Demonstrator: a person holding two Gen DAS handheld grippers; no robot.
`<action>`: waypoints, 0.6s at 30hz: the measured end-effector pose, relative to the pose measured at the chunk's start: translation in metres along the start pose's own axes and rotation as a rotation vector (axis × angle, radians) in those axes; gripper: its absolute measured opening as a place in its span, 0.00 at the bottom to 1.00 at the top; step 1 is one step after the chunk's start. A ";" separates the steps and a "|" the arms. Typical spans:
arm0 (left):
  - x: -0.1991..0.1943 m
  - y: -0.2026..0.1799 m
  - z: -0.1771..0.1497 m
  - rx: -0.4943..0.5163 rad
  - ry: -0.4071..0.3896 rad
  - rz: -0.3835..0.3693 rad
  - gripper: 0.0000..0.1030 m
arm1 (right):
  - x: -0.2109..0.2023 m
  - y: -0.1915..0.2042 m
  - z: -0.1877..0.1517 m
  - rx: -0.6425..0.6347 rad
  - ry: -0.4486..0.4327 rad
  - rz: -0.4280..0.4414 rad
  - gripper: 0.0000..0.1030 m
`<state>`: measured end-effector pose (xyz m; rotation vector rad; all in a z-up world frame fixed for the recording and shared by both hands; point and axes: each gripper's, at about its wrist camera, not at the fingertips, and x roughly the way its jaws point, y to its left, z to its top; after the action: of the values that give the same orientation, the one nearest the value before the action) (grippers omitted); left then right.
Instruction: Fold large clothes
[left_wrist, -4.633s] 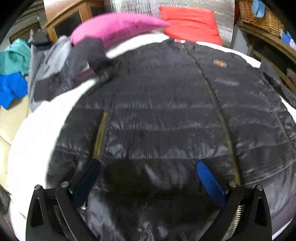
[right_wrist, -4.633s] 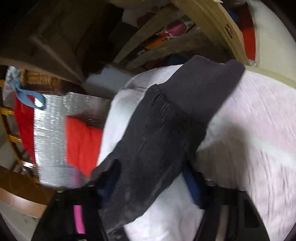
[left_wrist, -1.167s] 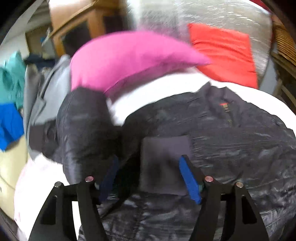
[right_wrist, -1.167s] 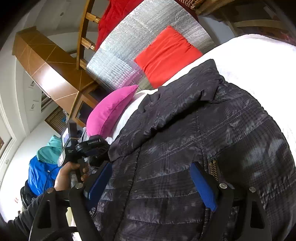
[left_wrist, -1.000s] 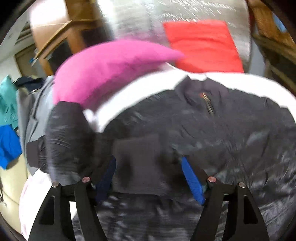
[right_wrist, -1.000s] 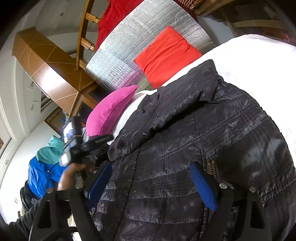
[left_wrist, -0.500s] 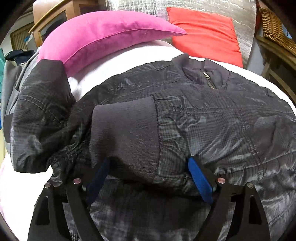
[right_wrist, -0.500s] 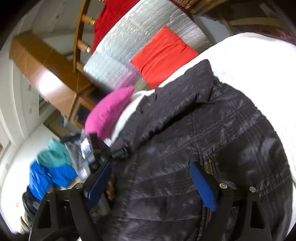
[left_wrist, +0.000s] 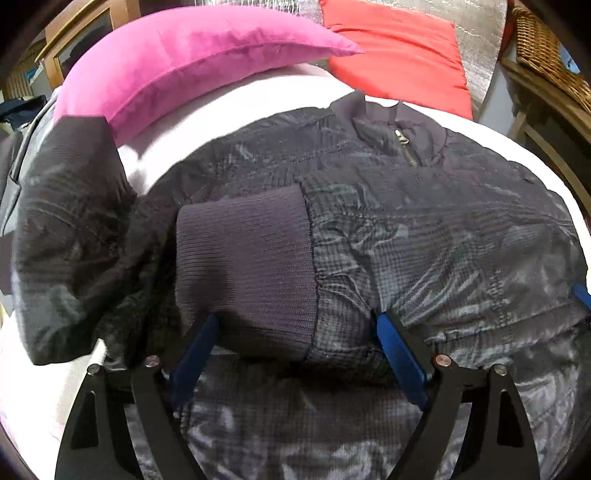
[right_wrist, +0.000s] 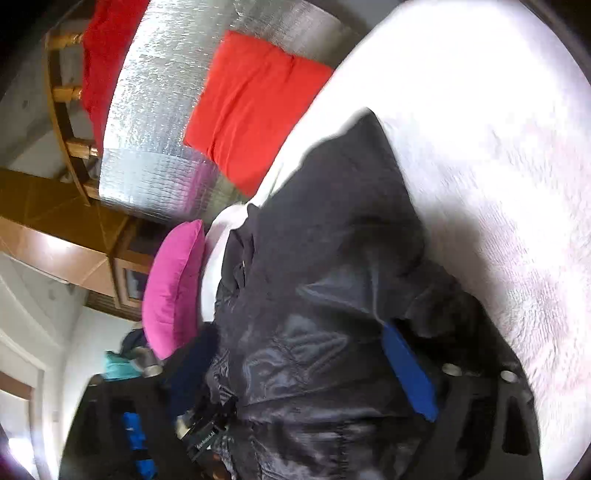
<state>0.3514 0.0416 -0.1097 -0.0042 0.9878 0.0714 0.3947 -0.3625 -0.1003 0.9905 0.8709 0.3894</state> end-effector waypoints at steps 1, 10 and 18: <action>-0.012 0.000 -0.001 0.000 -0.049 0.011 0.86 | -0.005 0.008 0.002 -0.023 -0.002 -0.007 0.88; 0.009 0.008 -0.012 -0.012 -0.048 0.023 0.92 | 0.017 0.016 0.048 -0.098 0.002 -0.094 0.93; -0.025 0.041 -0.013 -0.125 -0.090 -0.071 0.92 | -0.018 0.053 0.004 -0.213 -0.063 -0.047 0.94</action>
<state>0.3240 0.0807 -0.0947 -0.1494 0.8914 0.0673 0.3914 -0.3488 -0.0464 0.7801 0.7770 0.4004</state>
